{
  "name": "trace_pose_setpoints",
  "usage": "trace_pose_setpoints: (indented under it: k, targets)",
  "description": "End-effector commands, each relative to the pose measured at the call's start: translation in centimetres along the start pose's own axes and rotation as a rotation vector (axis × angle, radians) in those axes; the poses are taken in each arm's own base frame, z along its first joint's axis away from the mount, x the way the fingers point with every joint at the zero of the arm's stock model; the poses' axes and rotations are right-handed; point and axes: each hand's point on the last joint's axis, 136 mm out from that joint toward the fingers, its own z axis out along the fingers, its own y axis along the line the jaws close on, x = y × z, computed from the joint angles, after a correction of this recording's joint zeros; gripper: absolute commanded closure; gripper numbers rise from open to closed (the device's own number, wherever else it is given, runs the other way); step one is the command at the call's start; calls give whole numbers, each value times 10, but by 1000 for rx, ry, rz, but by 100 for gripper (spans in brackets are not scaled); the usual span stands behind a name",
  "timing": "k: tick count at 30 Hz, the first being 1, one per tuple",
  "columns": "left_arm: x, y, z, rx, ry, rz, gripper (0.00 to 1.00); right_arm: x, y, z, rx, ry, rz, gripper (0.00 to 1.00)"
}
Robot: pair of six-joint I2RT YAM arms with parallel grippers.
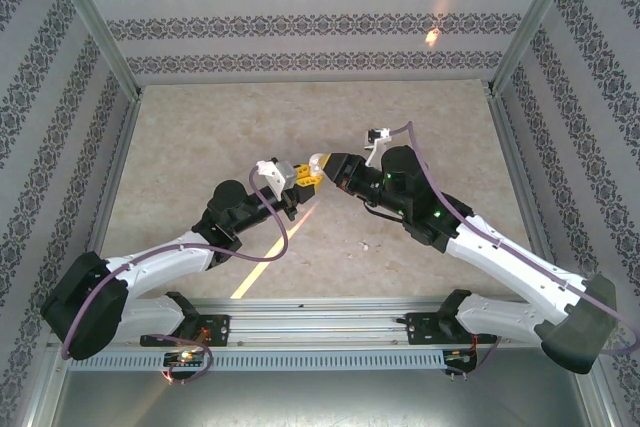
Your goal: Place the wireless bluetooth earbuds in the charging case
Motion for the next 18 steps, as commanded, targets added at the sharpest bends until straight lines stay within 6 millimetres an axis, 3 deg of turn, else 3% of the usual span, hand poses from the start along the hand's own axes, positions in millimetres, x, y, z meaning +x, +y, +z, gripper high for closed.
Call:
trace_pose_setpoints:
  k: [1,11,18]
  targets:
    - [-51,2,-1,-24,-155,59,100,-2,-32,-6,149,-30,11,83]
    - [-52,-3,0,-11,-158,57,100,0,-30,-1,171,1,-4,78]
    - [-50,-4,1,-8,-155,55,100,0,-18,2,152,30,-47,75]
